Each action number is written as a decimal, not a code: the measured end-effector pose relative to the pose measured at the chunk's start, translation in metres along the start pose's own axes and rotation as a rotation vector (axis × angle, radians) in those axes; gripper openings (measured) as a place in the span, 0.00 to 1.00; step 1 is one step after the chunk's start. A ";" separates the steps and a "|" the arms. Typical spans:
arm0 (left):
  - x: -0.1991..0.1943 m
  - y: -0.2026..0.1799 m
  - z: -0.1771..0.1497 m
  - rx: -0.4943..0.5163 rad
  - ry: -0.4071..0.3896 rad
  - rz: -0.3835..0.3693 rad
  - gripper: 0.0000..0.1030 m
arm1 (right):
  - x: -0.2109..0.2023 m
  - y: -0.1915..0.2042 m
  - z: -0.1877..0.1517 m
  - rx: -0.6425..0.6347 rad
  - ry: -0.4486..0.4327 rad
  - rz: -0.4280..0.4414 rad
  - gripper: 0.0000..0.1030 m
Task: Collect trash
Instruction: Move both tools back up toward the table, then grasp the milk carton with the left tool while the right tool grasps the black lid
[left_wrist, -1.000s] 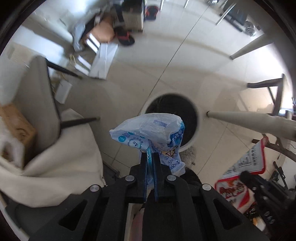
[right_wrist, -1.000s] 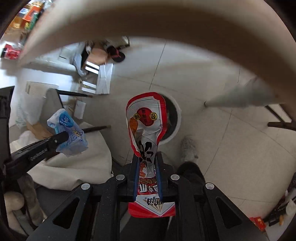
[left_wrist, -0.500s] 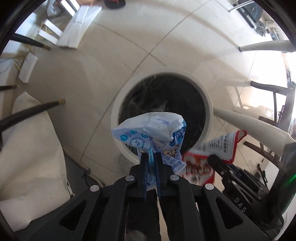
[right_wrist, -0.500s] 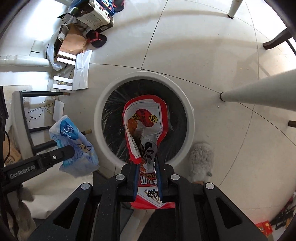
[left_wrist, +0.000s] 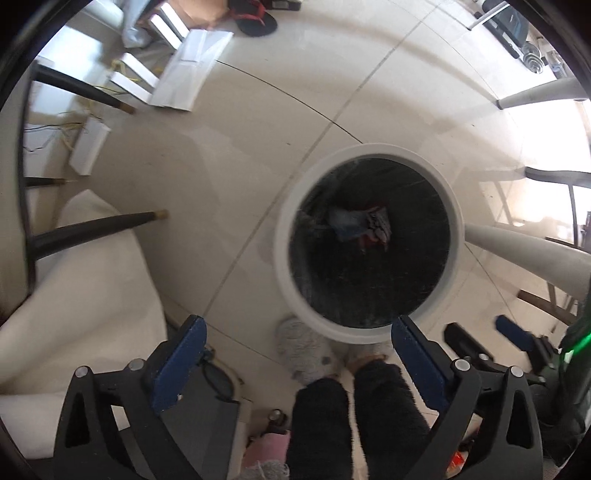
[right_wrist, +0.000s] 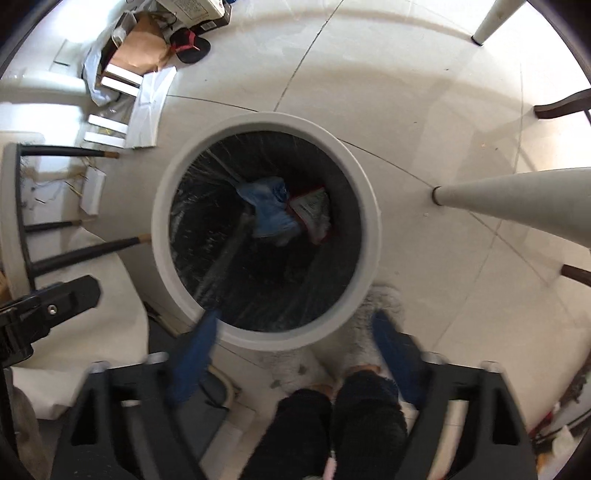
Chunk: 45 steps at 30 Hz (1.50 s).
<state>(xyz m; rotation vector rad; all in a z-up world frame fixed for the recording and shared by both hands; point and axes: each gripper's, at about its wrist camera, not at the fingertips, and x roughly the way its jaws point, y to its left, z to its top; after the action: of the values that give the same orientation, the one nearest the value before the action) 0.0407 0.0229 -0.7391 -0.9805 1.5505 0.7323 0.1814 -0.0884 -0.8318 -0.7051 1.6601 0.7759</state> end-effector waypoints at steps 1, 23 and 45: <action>-0.006 0.002 -0.005 -0.001 -0.015 0.010 1.00 | -0.004 0.003 -0.002 -0.007 -0.007 -0.024 0.95; -0.213 0.003 -0.114 0.013 -0.153 0.107 1.00 | -0.235 0.019 -0.085 -0.052 -0.144 -0.058 1.00; -0.405 -0.070 -0.109 0.034 -0.411 0.156 1.00 | -0.529 -0.054 -0.056 0.135 -0.398 0.030 1.00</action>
<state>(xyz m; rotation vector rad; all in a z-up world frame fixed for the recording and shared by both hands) 0.0725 -0.0219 -0.3177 -0.6378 1.2804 0.9483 0.2990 -0.1369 -0.3127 -0.3998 1.3470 0.7616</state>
